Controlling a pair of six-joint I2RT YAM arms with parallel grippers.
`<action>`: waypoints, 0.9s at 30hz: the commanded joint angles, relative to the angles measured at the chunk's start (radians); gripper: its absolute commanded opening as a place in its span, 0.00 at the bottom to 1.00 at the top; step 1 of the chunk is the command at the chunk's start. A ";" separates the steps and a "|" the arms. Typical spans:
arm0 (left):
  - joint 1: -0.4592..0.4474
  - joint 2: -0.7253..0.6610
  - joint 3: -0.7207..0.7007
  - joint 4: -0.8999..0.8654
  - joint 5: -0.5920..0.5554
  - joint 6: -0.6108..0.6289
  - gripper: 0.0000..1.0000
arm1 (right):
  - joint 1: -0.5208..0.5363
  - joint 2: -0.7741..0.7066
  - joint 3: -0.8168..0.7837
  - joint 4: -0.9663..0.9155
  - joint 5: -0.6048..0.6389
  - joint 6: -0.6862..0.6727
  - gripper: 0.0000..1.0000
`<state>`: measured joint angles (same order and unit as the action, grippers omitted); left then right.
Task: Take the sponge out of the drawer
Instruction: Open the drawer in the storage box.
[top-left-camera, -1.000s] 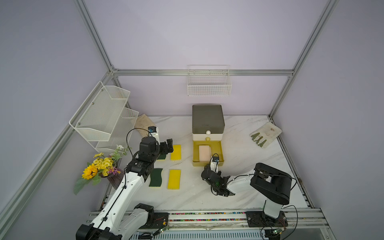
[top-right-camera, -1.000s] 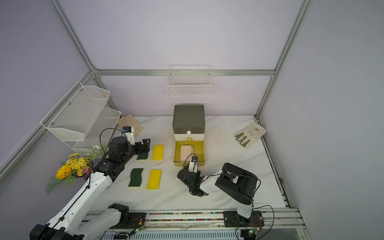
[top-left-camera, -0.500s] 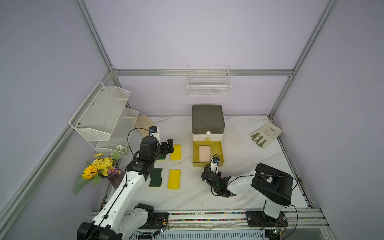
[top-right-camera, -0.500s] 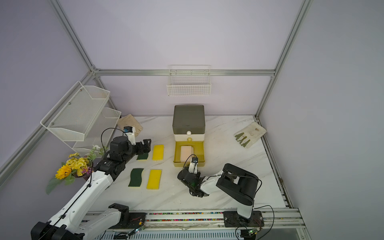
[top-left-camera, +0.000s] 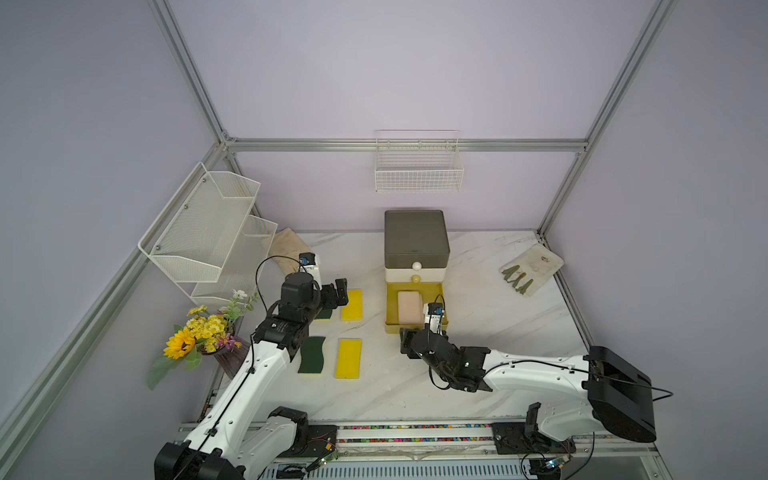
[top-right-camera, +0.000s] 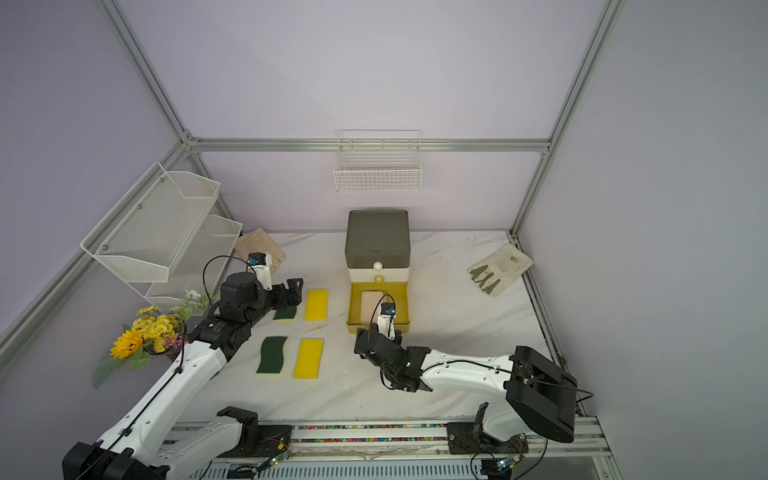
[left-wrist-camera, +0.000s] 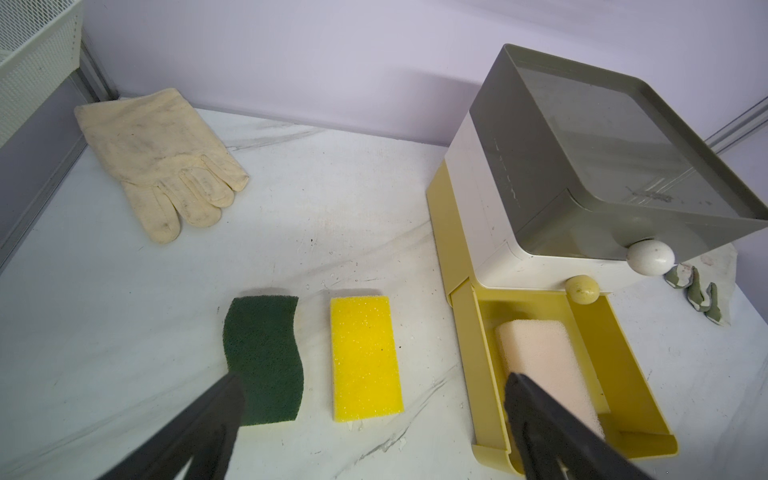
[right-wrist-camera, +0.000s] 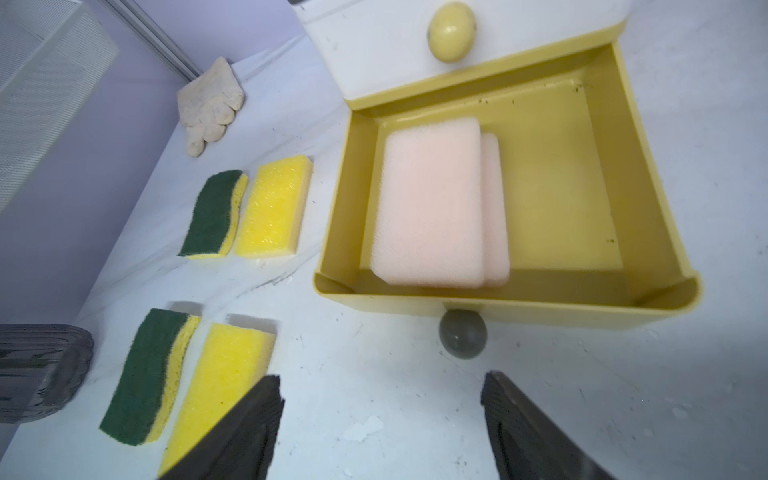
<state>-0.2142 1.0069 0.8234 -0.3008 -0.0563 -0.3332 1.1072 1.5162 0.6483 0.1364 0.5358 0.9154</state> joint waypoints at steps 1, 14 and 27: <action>0.009 -0.008 0.014 0.037 0.004 0.000 1.00 | 0.008 -0.080 0.021 -0.107 0.036 -0.020 0.76; 0.007 0.004 0.011 0.040 0.023 0.013 1.00 | -0.195 -0.032 0.391 -0.412 -0.149 -0.166 0.82; 0.008 0.004 0.010 0.029 0.008 0.012 1.00 | -0.331 0.176 0.576 -0.552 -0.255 -0.261 0.93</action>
<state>-0.2142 1.0172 0.8234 -0.3012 -0.0448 -0.3298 0.7799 1.6779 1.1851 -0.3573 0.2989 0.6884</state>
